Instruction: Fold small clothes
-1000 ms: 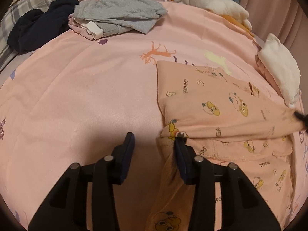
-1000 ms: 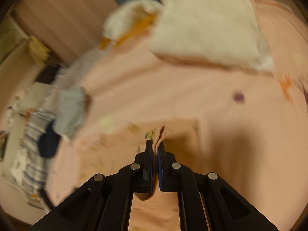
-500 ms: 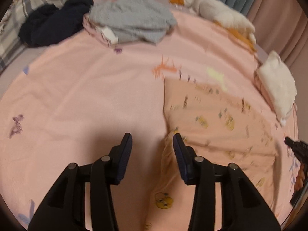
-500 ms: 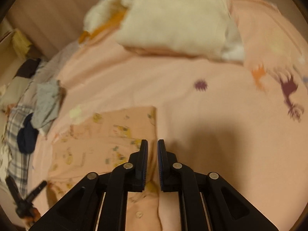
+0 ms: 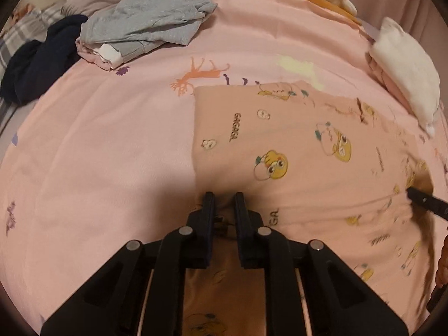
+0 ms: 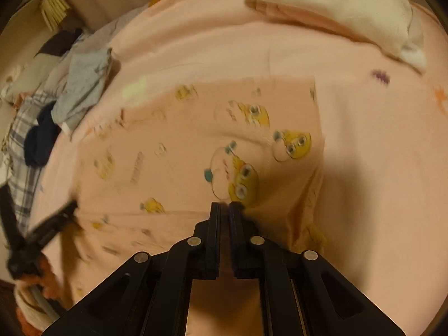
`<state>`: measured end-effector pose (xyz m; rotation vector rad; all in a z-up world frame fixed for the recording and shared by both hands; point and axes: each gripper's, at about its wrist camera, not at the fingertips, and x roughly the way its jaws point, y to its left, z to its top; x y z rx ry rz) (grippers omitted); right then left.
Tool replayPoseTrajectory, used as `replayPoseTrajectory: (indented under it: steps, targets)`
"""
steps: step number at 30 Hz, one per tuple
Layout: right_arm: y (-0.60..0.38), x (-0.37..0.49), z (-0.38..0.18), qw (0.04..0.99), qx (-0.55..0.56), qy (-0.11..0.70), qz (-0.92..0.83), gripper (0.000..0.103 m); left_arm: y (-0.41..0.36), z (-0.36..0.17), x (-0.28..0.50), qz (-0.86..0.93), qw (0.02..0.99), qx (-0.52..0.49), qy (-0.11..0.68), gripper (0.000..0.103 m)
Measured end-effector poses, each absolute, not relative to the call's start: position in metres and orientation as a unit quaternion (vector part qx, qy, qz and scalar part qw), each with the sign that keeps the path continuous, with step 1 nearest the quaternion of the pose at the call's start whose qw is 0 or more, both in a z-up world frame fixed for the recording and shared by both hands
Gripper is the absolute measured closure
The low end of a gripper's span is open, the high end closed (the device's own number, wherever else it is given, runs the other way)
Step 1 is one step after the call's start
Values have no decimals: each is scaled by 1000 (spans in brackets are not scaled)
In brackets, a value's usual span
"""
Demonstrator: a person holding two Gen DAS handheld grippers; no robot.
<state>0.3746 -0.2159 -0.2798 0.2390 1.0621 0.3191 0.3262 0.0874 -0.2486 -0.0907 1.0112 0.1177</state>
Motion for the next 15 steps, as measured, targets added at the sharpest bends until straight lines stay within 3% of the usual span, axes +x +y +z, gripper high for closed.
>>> replayPoseTrajectory:
  steps: [4, 11, 12, 15]
  targets:
    - [-232, 364, -287, 838, 148, 502, 158, 103, 91, -245, 321, 62, 869, -30, 490, 87]
    - [-272, 303, -264, 827, 192, 515, 119, 103, 142, -216, 259, 16, 873, -109, 474, 88]
    - [-278, 282, -257, 840, 180, 500, 111, 100, 149, -211, 242, 26, 876, -105, 470, 86]
    - [-299, 230, -255, 843, 184, 494, 109, 76, 151, -200, 202, 46, 886, -86, 454, 74]
